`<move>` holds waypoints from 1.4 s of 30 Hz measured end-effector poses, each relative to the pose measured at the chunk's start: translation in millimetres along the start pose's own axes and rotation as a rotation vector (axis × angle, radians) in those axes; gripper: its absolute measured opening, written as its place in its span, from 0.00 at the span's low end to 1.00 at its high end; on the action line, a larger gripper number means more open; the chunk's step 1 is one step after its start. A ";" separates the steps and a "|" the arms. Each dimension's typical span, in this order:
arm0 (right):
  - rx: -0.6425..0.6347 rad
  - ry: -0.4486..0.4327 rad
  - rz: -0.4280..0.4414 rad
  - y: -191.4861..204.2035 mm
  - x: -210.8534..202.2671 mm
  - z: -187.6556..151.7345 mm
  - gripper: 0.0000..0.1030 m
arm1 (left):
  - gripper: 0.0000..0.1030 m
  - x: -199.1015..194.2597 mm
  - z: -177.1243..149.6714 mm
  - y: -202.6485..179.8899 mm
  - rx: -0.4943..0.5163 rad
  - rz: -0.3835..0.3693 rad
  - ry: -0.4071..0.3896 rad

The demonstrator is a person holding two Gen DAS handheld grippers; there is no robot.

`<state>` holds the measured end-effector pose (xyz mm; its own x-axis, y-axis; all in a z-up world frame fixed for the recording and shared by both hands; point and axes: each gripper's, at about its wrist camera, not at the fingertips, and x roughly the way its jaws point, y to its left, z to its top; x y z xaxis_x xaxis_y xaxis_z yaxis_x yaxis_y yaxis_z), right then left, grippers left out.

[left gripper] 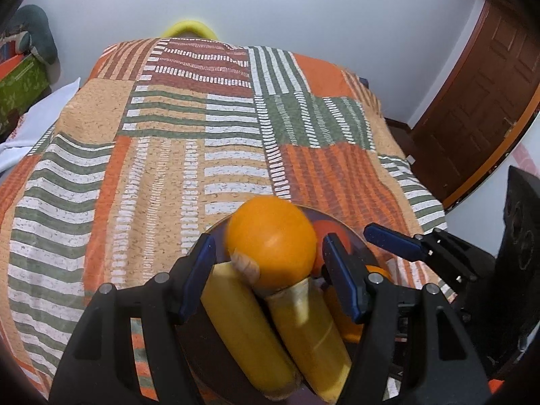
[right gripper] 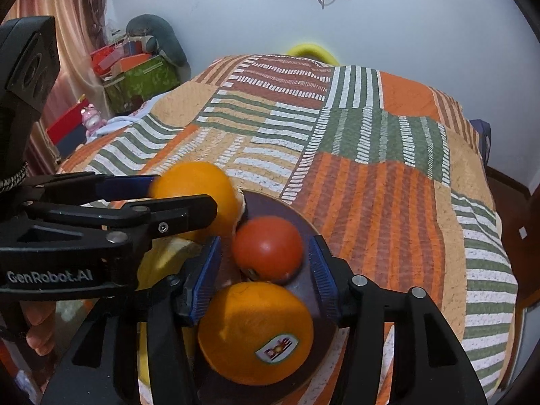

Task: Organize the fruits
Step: 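Lower the tomato and orange onto the plate and open both grippers, then withdraw both grippers from the plate toward the small tangerines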

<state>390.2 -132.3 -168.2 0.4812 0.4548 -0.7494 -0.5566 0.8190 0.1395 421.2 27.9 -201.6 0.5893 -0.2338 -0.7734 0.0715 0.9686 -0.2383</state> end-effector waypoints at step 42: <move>0.005 -0.144 -0.052 78.3 -169.3 -65.5 0.62 | 0.64 -225.3 -132.1 -9.9 0.120 0.121 -0.162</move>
<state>220.8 -168.1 -72.9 0.6012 0.4570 -0.6555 -0.5255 0.8441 0.1065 181.4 59.7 -102.5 0.7202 -0.1080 -0.6853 0.0823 0.9941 -0.0703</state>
